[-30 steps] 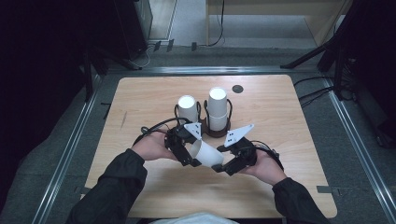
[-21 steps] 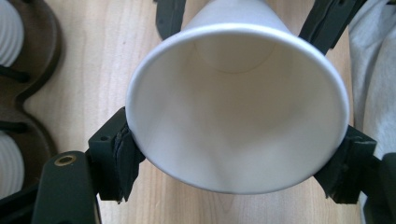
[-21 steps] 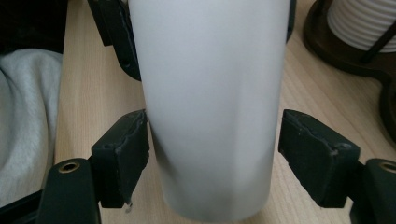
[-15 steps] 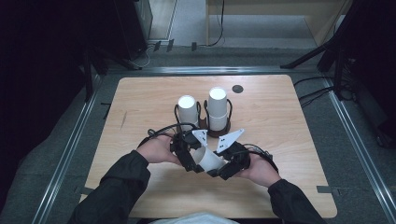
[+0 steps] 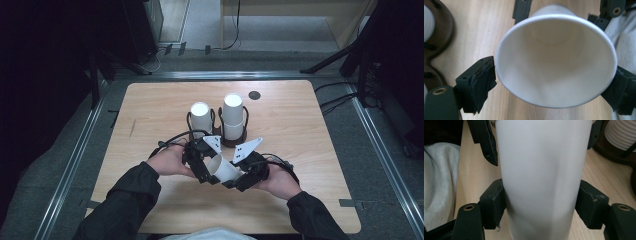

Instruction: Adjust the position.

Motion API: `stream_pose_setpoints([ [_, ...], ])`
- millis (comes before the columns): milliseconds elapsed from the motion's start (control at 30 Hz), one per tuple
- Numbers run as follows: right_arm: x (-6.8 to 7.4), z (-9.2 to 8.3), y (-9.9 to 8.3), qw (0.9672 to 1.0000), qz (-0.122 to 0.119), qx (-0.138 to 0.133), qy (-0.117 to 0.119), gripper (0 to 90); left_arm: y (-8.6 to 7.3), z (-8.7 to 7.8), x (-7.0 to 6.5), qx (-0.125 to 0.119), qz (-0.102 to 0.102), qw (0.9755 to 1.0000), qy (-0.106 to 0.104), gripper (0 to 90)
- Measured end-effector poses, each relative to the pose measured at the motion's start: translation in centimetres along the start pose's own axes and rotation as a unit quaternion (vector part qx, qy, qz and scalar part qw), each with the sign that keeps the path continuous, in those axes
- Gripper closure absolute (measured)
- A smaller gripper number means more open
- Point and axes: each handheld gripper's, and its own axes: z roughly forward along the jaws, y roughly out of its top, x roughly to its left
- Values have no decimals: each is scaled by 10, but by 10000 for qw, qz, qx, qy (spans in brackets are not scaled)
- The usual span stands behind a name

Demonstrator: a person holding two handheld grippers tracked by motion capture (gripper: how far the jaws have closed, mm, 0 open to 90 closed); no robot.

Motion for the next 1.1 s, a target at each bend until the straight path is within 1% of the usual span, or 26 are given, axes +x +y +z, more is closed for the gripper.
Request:
stream_pose_setpoints([
  [33,0,-1,0,10000,21,-22,-26,315,0,-3,1,-107,-37,9999,31,34],
  [100,-1,-4,0,10000,44,-73,-26,314,-1,-4,1,-146,-27,9999,41,34],
  [133,-1,-4,0,10000,44,-73,-26,314,-1,-5,1,-206,-40,9998,0,34],
  [167,-2,-6,0,9999,89,-134,-29,314,-2,-7,0,-291,-17,9996,70,34],
  [200,-2,-6,0,9999,89,-134,-29,314,-2,-7,0,-291,-17,9996,70,33],
  [300,-3,-10,2,9997,94,-234,-16,314,-4,-11,0,-421,-79,9991,57,34],
  [367,-4,-14,3,9994,114,-321,-26,314,-6,-12,0,-525,-123,9985,91,34],
  [400,-4,-15,4,9993,102,-361,-27,314,-8,-15,-1,-618,-160,9979,110,33],
  [467,-4,-16,4,9992,113,-375,-12,314,-9,-16,-1,-645,-148,9977,128,34],
  [533,-6,-17,6,9990,156,-422,-1,313,-11,-18,-1,-754,-210,9969,118,34],
  [600,-6,-18,6,9989,180,-427,15,313,-13,-21,-1,-856,-258,9959,123,34],
  [667,-7,-20,8,9985,189,-505,54,313,-16,-23,-1,-967,-335,9947,113,34],
  [700,-7,-21,9,9984,185,-534,67,313,-18,-24,-1,-1071,-423,9933,104,34],
  [733,-7,-21,9,9984,185,-534,67,313,-18,-24,-1,-1071,-423,9933,104,34],
  [800,-8,-21,11,9981,186,-581,120,313,-21,-25,-1,-1120,-472,9925,105,34],
  [867,-9,-21,12,9980,168,-595,135,313,-24,-26,-2,-1162,-513,9918,158,34],
  [900,-9,-21,13,9980,151,-594,154,313,-25,-27,-3,-1216,-543,9909,170,34],
  [933,-10,-21,14,9979,133,-600,185,313,-27,-28,-4,-1308,-603,9894,168,34],
  [967,-10,-20,15,9979,140,-610,194,314,-27,-28,-4,-1308,-603,9894,168,35],
  [1033,-10,-20,16,9978,146,-615,211,313,-29,-29,-5,-1420,-660,9876,137,35],
  [1067,-11,-20,16,9975,131,-653,245,313,-30,-29,-5,-1490,-710,9862,143,35],
  [1100,-11,-20,17,9972,129,-676,276,313,-31,-30,-5,-1523,-742,9855,122,35],
])
